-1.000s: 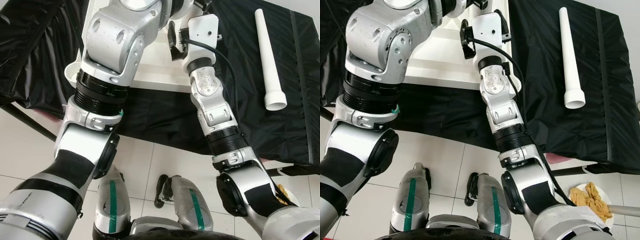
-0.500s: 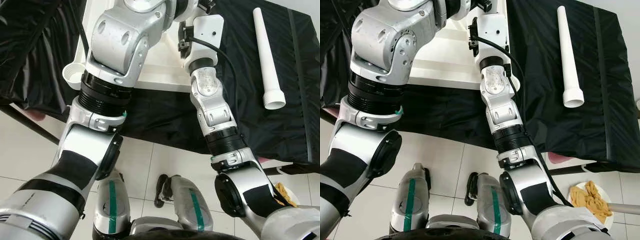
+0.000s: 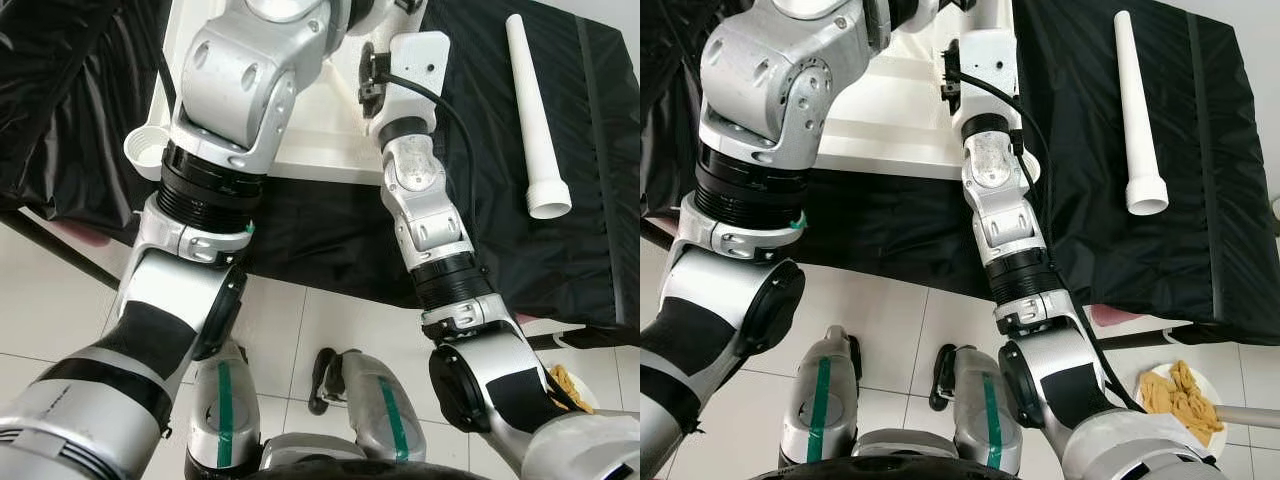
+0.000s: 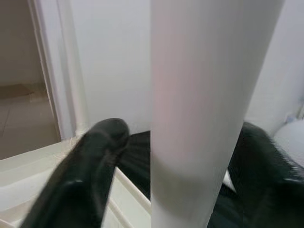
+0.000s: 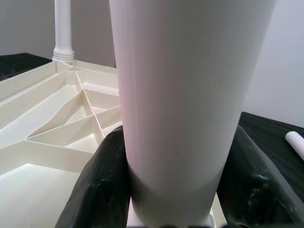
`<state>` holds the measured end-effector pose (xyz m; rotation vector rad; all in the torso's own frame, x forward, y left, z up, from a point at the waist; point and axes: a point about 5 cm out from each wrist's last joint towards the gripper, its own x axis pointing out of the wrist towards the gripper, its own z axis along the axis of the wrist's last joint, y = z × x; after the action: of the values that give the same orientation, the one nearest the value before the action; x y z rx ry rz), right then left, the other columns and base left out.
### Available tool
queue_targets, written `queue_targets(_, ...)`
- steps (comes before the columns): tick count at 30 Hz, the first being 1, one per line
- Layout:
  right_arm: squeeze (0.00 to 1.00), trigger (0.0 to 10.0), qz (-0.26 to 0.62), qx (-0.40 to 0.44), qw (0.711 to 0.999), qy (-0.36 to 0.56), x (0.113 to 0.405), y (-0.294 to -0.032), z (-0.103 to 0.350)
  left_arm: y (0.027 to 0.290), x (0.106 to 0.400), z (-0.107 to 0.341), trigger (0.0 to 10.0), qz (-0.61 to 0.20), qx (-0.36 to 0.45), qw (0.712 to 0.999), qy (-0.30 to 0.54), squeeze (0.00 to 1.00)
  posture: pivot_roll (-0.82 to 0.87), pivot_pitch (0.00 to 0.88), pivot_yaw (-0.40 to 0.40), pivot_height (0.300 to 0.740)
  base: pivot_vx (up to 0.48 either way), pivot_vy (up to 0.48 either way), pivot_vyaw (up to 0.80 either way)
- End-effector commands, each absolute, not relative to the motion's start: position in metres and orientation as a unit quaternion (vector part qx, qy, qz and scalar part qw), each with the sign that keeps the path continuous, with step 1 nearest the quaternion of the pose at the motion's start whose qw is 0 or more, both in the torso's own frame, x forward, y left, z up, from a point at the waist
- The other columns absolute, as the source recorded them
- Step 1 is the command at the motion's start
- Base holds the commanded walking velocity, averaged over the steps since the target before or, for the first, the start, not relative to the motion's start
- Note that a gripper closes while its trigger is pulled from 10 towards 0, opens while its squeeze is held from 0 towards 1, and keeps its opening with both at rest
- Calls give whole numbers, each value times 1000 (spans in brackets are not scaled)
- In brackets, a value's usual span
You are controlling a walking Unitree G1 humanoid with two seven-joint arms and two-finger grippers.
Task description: Building children table
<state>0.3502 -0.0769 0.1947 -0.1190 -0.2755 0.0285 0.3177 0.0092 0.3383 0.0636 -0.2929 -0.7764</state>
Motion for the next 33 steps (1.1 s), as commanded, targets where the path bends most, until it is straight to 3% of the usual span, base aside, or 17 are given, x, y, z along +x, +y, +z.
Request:
queue_targets(1,0,10000,4,-53,990,-133,354,-82,197,7,314,341,10000,-378,18,914,-149,1000,161,56,-119,740,0,0,0)
queue_targets(8,0,10000,-26,-33,990,-136,359,-95,205,11,312,344,10000,-387,-23,909,-155,1000,161,45,-122,740,0,0,0)
queue_targets(9,0,10000,-29,-30,990,-134,360,-98,205,13,312,344,10000,-384,-26,910,-156,784,161,40,-123,740,0,0,0)
queue_targets(11,0,10000,-32,-28,990,-132,361,-100,206,14,313,344,10000,-382,-28,910,-157,784,161,40,-123,740,0,0,0)
queue_targets(12,0,10000,-35,-23,991,-130,362,-103,205,15,312,343,10000,-384,-32,909,-157,0,160,38,-123,740,0,0,0)
queue_targets(22,0,10000,-59,-11,992,-107,360,-138,200,33,315,315,10000,-361,-29,924,-121,0,160,31,-128,740,0,0,0)
queue_targets(33,0,10000,-36,-19,995,-89,343,-155,192,41,321,290,10000,-317,-10,944,-90,0,144,54,-114,740,0,0,0)
